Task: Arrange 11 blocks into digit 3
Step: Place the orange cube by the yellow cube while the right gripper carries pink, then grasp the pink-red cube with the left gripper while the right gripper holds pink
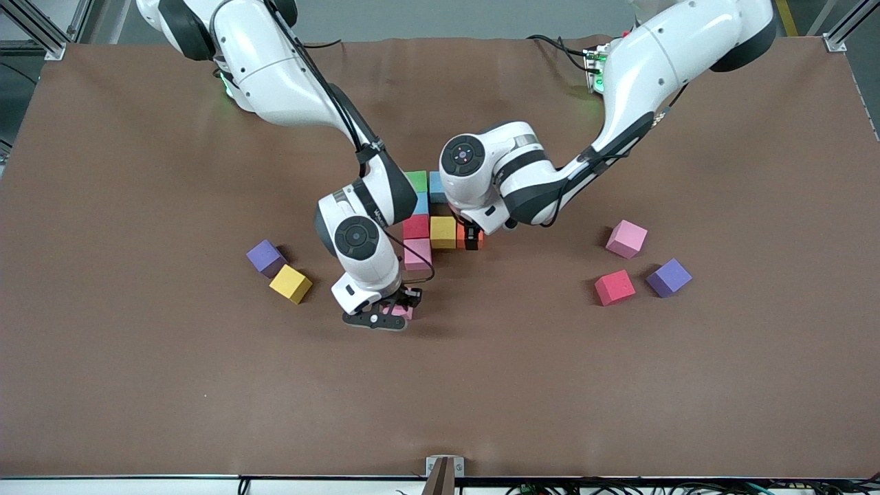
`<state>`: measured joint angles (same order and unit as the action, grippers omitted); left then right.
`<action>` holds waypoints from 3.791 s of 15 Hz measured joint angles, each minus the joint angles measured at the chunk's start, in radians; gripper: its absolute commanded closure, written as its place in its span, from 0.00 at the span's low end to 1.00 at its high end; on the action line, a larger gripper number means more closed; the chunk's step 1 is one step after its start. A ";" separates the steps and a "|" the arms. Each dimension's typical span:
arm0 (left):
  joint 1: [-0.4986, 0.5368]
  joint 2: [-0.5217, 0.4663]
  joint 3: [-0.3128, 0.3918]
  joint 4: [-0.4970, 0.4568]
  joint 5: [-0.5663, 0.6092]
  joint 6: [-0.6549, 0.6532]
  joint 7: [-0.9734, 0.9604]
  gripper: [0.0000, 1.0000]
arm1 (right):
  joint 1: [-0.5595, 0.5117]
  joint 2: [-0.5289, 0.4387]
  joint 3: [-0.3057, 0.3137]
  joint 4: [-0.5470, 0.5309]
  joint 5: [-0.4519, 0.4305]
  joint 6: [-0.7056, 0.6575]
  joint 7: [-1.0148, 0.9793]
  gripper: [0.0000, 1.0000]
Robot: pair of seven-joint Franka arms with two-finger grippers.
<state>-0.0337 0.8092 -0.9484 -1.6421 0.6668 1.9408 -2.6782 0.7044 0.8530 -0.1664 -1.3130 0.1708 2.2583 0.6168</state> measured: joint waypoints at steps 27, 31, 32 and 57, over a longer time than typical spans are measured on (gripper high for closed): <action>0.788 -0.080 -0.171 -0.289 0.206 0.181 1.401 0.00 | 0.052 0.000 0.030 -0.023 -0.013 -0.015 -0.032 0.94; 0.754 -0.056 -0.110 -0.292 0.231 0.253 1.401 0.00 | 0.052 -0.010 0.029 -0.039 -0.013 -0.014 -0.033 0.94; 0.741 -0.050 -0.091 -0.292 0.232 0.267 1.401 0.00 | 0.052 -0.011 0.029 -0.041 -0.013 -0.014 -0.033 0.94; 0.680 0.006 0.000 -0.270 0.233 0.318 1.512 0.53 | 0.053 -0.012 0.029 -0.044 -0.014 -0.013 -0.030 0.91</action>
<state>0.6460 0.8151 -0.9481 -1.9116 0.9003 2.2593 -1.1660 0.7578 0.8408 -0.1379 -1.3567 0.1572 2.2449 0.5869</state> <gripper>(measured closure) 0.423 0.546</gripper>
